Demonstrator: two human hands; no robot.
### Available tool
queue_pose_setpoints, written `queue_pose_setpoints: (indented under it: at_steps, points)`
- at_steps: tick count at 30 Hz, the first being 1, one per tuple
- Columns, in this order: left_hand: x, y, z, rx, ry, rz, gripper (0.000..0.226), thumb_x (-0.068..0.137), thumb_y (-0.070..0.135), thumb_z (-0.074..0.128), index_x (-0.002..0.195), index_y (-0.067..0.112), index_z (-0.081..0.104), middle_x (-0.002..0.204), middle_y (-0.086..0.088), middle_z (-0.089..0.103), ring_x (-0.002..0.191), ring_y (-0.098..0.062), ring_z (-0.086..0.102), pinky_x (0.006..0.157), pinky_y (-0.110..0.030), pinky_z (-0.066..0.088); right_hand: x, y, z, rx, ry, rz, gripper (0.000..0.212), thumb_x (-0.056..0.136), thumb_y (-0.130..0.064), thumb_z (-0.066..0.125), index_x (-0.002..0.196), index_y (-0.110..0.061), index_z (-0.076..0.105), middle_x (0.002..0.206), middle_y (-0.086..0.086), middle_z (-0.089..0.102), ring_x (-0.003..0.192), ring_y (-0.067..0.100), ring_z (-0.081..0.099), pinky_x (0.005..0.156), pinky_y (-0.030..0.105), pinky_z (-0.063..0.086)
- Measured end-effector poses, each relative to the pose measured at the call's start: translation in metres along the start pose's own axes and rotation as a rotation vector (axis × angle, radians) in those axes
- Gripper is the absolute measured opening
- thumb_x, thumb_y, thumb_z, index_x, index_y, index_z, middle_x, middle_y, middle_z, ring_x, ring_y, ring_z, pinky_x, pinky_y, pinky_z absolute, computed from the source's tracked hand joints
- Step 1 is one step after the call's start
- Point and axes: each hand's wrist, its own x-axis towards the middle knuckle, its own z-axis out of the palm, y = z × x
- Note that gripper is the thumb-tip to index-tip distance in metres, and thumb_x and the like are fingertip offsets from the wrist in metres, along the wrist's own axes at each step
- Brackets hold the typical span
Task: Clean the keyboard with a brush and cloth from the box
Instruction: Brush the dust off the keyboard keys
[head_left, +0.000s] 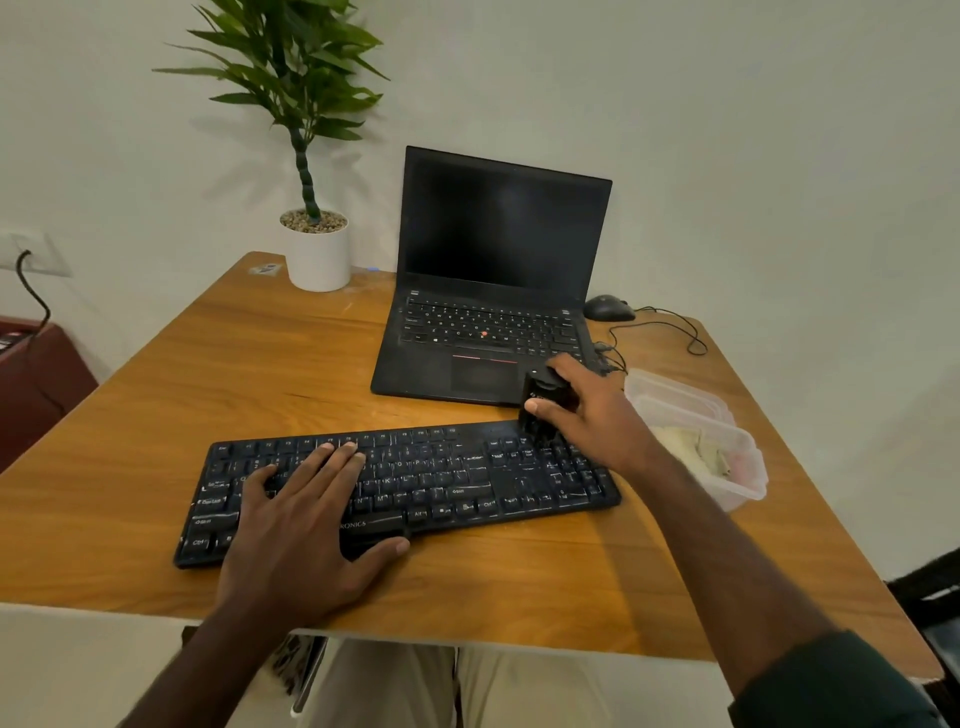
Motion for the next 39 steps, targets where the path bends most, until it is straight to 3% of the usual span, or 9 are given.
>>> queue_pose_setpoints:
  at_steps: [5, 10, 13, 17, 22, 27, 32, 36, 39]
  points:
    - [0.000, 0.000, 0.001, -0.001, 0.007, 0.001, 0.101, 0.078, 0.091, 0.035, 0.139, 0.013, 0.055, 0.146, -0.004, 0.053, 0.135, -0.021, 0.049, 0.106, -0.059, 0.035, 0.016, -0.005, -0.025, -0.123, -0.085, 0.051, 0.026, 0.091, -0.034, 0.072, 0.111, -0.029, 0.056, 0.104, -0.006, 0.065, 0.098, 0.015, 0.064, 0.080, 0.031, 0.055]
    - [0.000, 0.000, 0.000, -0.005, -0.001, 0.000, 0.102, 0.078, 0.091, 0.033, 0.139, 0.013, 0.056, 0.146, -0.004, 0.053, 0.136, -0.021, 0.048, 0.106, -0.058, 0.034, 0.008, -0.004, -0.014, 0.042, -0.072, 0.064, 0.030, 0.092, -0.033, 0.072, 0.117, -0.028, 0.056, 0.106, -0.010, 0.064, 0.099, 0.010, 0.064, 0.084, 0.035, 0.056]
    - [0.000, -0.001, 0.001, -0.010, 0.007, 0.001, 0.102, 0.078, 0.091, 0.033, 0.139, 0.013, 0.055, 0.146, -0.004, 0.053, 0.136, -0.021, 0.048, 0.106, -0.059, 0.034, 0.006, 0.007, -0.020, -0.034, -0.036, 0.121, 0.036, 0.091, -0.034, 0.073, 0.122, -0.027, 0.055, 0.115, -0.003, 0.065, 0.105, 0.017, 0.064, 0.090, 0.042, 0.057]
    - [0.001, -0.001, 0.001, -0.007, -0.002, 0.004, 0.103, 0.077, 0.092, 0.033, 0.139, 0.013, 0.055, 0.146, -0.004, 0.053, 0.136, -0.021, 0.048, 0.106, -0.060, 0.034, 0.004, 0.001, -0.018, 0.004, 0.073, 0.081, 0.034, 0.091, -0.031, 0.073, 0.121, -0.025, 0.055, 0.110, -0.003, 0.065, 0.102, 0.018, 0.065, 0.085, 0.036, 0.057]
    - [0.000, -0.001, 0.001, -0.010, -0.001, 0.004, 0.102, 0.078, 0.091, 0.033, 0.139, 0.013, 0.056, 0.146, -0.004, 0.053, 0.136, -0.021, 0.048, 0.106, -0.060, 0.036, -0.001, -0.007, 0.003, -0.022, 0.082, 0.052, 0.034, 0.093, -0.039, 0.069, 0.121, -0.027, 0.052, 0.104, -0.005, 0.064, 0.095, 0.017, 0.066, 0.080, 0.041, 0.062]
    - [0.000, 0.000, 0.001, -0.006, -0.003, 0.000, 0.102, 0.077, 0.092, 0.033, 0.139, 0.013, 0.056, 0.146, -0.003, 0.053, 0.137, -0.021, 0.048, 0.106, -0.060, 0.035, 0.004, -0.011, -0.013, -0.108, -0.108, 0.044, 0.028, 0.094, -0.034, 0.068, 0.116, -0.027, 0.053, 0.102, -0.008, 0.062, 0.097, 0.016, 0.065, 0.081, 0.038, 0.059]
    - [0.000, -0.001, 0.001, -0.014, -0.001, 0.001, 0.103, 0.077, 0.092, 0.033, 0.140, 0.014, 0.055, 0.147, -0.002, 0.052, 0.137, -0.020, 0.047, 0.107, -0.058, 0.034, 0.005, -0.005, -0.014, -0.068, 0.073, 0.030, 0.026, 0.093, -0.034, 0.069, 0.112, -0.028, 0.053, 0.102, -0.006, 0.065, 0.094, 0.016, 0.065, 0.077, 0.031, 0.055]
    - [0.001, -0.002, 0.004, -0.007, 0.021, 0.008, 0.102, 0.077, 0.092, 0.034, 0.140, 0.014, 0.055, 0.147, -0.002, 0.053, 0.137, -0.019, 0.047, 0.107, -0.058, 0.034, -0.001, -0.002, -0.004, -0.008, 0.011, 0.022, 0.026, 0.094, -0.035, 0.069, 0.112, -0.031, 0.051, 0.103, -0.005, 0.064, 0.094, 0.017, 0.066, 0.080, 0.041, 0.060]
    - [0.000, -0.002, 0.005, -0.014, 0.035, 0.006, 0.102, 0.077, 0.092, 0.034, 0.140, 0.014, 0.055, 0.147, -0.002, 0.053, 0.137, -0.019, 0.047, 0.107, -0.058, 0.034, 0.002, 0.002, -0.010, -0.112, 0.061, 0.054, 0.030, 0.095, -0.036, 0.067, 0.118, -0.029, 0.050, 0.108, -0.003, 0.065, 0.097, 0.019, 0.065, 0.081, 0.038, 0.059]
